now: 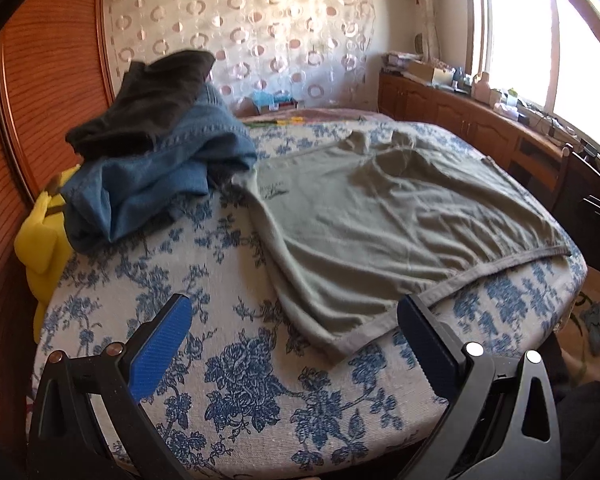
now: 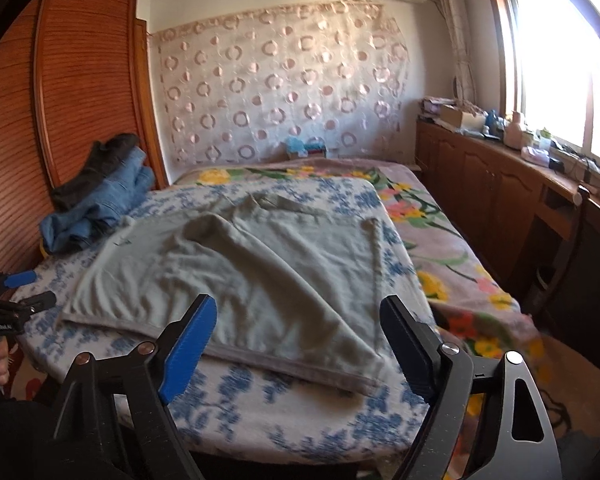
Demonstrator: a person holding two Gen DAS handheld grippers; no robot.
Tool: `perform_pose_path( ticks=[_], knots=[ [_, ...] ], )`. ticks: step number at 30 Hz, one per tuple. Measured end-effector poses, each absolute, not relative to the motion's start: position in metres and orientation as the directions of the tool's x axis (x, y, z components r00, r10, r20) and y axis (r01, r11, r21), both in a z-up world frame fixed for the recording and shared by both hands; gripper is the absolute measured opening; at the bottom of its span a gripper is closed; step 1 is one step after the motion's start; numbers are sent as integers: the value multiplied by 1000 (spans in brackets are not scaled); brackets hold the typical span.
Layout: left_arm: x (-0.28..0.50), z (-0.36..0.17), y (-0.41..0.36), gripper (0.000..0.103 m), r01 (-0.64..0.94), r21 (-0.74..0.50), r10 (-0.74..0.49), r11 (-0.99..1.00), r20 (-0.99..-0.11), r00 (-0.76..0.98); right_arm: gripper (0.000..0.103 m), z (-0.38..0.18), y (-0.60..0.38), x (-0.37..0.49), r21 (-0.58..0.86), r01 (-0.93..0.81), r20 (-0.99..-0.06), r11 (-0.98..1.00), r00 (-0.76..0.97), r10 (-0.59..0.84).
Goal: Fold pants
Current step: 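Lower both grippers to the grey-green pants hem and close on it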
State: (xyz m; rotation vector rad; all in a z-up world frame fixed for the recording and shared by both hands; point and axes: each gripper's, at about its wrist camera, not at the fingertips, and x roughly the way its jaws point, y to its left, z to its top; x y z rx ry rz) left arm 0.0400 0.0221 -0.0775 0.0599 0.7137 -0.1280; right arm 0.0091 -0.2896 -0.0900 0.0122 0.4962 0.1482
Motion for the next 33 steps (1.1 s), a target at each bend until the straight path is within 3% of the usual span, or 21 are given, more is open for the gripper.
perform_pose_path(
  ticks=[7,19,23,30,33],
  knots=[
    [47,-98,28,102,141,-10,-108,990,-704,702,78,-94,-304,5,32,-104,-544,994,832,104],
    [47,-107,29,84,179,-60,-167,982,-721,672,65,-83,-309,-19,56,-97,-637,994,763,110],
    [44,-106,26,72,203,-70,-192,977,-712,676,59,-75,-310,-31,56,-103,-634,993,764,115],
    [41,-103,23,47,232,-96,-231,968,-700,676,32,-57,-307,-56,58,-121,-626,991,768,130],
    [39,-103,20,35,253,-102,-251,962,-699,669,24,-54,-307,-67,63,-134,-625,989,768,144]
  ],
)
